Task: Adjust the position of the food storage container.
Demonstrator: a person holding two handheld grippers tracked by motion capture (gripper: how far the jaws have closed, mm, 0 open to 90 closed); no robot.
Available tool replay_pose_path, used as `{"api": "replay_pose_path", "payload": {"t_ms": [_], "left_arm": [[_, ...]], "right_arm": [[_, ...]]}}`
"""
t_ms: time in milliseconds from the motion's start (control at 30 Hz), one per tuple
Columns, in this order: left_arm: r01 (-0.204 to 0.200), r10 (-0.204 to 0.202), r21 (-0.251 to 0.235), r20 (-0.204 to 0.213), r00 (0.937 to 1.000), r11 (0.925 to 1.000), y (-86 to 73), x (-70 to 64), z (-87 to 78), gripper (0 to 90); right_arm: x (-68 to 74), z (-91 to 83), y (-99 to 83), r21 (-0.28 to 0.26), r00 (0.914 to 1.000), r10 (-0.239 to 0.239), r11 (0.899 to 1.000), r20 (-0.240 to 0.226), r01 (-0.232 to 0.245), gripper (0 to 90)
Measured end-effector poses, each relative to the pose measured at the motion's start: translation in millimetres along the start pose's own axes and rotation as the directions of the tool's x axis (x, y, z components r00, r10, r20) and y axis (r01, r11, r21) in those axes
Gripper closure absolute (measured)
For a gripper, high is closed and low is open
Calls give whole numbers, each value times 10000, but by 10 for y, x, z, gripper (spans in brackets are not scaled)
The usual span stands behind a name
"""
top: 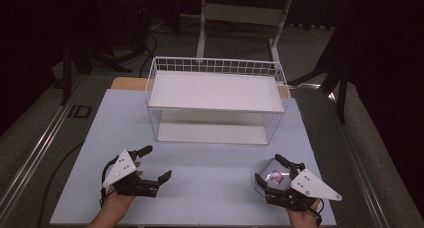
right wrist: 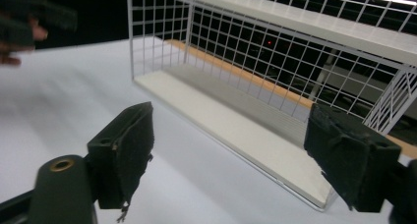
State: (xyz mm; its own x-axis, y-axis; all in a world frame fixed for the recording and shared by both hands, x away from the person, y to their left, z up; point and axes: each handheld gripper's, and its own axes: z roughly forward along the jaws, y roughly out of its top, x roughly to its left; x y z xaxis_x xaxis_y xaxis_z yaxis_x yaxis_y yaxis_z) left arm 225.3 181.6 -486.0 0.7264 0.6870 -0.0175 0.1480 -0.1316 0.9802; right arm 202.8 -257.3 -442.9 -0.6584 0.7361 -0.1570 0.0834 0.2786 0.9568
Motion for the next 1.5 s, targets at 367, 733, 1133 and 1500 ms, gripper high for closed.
{"api": "replay_pose_path", "payload": {"t_ms": [367, 733, 1133, 1500], "left_arm": [[-165, 168, -119, 221, 9996, 9998, 21, -50, 16, 28], [1, 4, -122, 399, 9992, 9999, 14, -55, 48, 28], [-72, 75, -64, 516, 9986, 10000, 11, -81, 72, 28], [-162, 163, -15, 628, 9979, 9999, 8, -110, 104, 28]], "right_arm": [[39, -87, 179, -248, 9971, -159, 9995, 745, 178, 166], [-191, -162, 13, 1206, 9921, 726, 9891, 1025, -848, 195], [-437, -457, -372, 3500, 9919, 819, 9301, 974, -1111, 859], [-481, -453, -848, 5267, 9899, 1411, 8425, -123, -1136, 900]]}}
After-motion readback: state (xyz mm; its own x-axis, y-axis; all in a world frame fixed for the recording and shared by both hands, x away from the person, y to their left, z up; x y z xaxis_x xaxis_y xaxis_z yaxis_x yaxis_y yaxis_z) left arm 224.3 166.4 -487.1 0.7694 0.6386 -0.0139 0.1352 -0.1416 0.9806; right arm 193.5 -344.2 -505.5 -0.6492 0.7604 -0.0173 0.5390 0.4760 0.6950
